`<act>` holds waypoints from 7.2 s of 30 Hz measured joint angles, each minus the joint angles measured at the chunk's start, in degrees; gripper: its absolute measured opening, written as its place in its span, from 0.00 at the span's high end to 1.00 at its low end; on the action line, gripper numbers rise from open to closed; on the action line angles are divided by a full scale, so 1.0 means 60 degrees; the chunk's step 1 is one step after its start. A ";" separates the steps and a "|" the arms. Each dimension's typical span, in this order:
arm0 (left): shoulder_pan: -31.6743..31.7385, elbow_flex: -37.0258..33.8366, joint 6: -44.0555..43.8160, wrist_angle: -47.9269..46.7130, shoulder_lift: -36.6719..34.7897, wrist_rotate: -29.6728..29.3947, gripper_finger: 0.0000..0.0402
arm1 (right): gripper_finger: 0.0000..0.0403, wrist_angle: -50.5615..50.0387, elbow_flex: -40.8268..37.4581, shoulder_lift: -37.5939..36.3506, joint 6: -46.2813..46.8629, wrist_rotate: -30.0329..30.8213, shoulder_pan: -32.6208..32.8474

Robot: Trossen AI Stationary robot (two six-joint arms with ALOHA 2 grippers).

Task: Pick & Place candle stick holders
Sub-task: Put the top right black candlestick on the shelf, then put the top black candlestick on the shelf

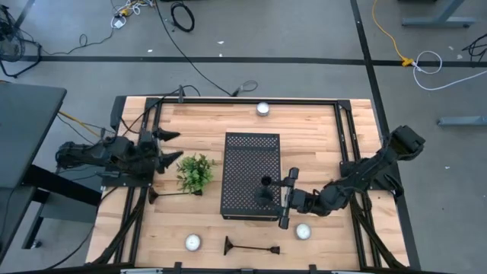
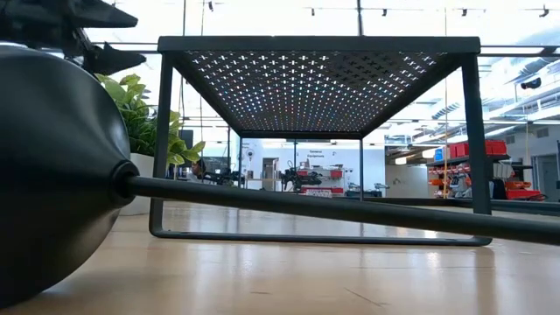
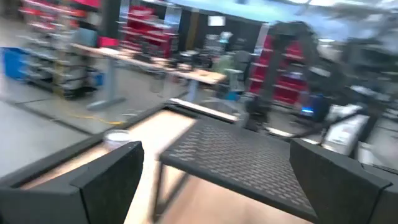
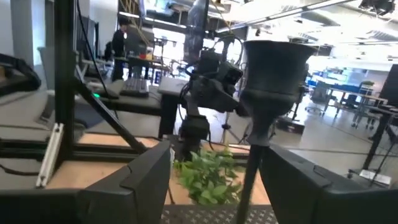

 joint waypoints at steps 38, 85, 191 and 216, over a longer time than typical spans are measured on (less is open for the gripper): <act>0.0000 0.0469 -0.0394 -0.0730 -0.0004 -0.0292 0.01 | 1.00 0.0509 0.1191 0.0394 0.0389 -0.3368 -0.1463; 0.0000 0.0469 -0.0576 -0.1237 0.0000 -0.0146 0.01 | 1.00 0.2094 0.1526 0.2652 0.1667 -0.4178 -0.1883; -0.0528 0.3392 -0.2854 -0.4771 0.4497 0.3351 0.01 | 0.16 -0.0273 -0.2572 -0.1552 0.2368 0.2831 0.1249; -0.3286 0.6086 -0.3920 -1.0342 1.1021 0.3310 0.01 | 0.16 -0.0274 -0.2568 -0.1548 0.2317 0.2816 0.1144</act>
